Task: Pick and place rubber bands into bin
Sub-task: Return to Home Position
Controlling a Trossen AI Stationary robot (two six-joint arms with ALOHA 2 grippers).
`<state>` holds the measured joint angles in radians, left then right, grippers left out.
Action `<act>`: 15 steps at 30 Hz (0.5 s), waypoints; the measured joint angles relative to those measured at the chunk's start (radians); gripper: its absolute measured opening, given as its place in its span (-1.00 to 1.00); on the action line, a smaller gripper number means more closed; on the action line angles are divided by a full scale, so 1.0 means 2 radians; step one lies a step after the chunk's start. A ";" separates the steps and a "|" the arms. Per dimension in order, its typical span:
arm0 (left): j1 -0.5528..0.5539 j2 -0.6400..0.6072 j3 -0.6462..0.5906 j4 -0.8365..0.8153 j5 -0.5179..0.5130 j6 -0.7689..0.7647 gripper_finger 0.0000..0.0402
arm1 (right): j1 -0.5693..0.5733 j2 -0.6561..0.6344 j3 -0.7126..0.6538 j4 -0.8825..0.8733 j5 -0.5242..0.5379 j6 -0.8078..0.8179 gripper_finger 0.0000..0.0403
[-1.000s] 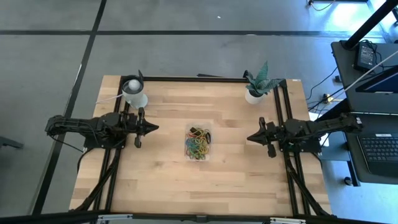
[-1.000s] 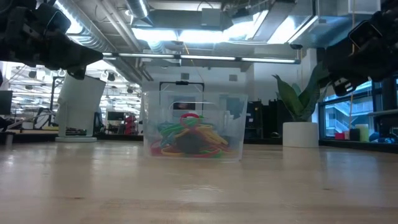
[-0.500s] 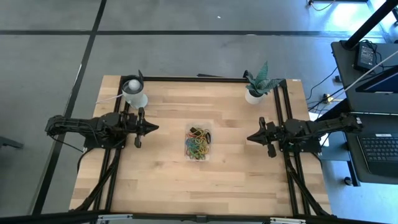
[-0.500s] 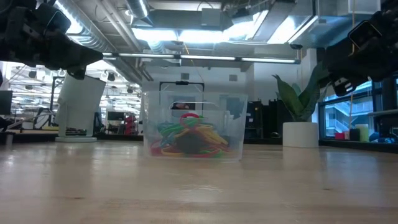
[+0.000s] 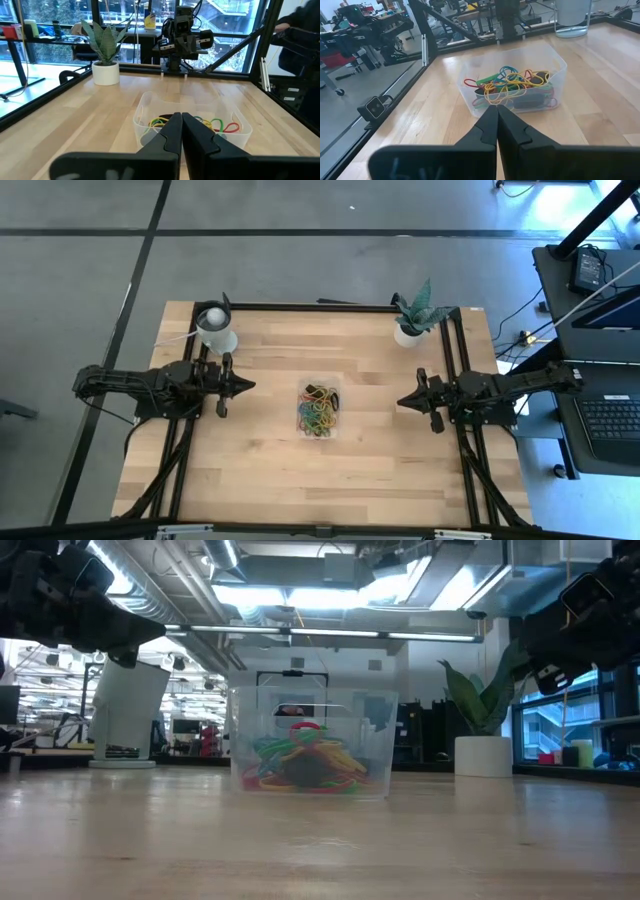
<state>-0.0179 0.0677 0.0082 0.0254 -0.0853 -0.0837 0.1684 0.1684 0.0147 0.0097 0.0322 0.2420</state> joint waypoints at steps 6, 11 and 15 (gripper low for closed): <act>0.000 0.000 0.000 0.000 0.000 0.000 -0.96 | -0.002 -0.008 0.000 0.000 0.000 0.000 -0.97; 0.000 0.000 0.000 0.000 0.000 0.000 -0.96 | -0.050 -0.055 0.001 0.000 0.000 0.000 -0.97; 0.000 0.000 0.000 0.000 0.000 0.000 -0.96 | -0.081 -0.084 0.001 0.001 0.001 0.000 -0.97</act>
<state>-0.0178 0.0677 0.0082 0.0254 -0.0853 -0.0837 0.0058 0.0004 0.0162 0.0115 0.0334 0.2420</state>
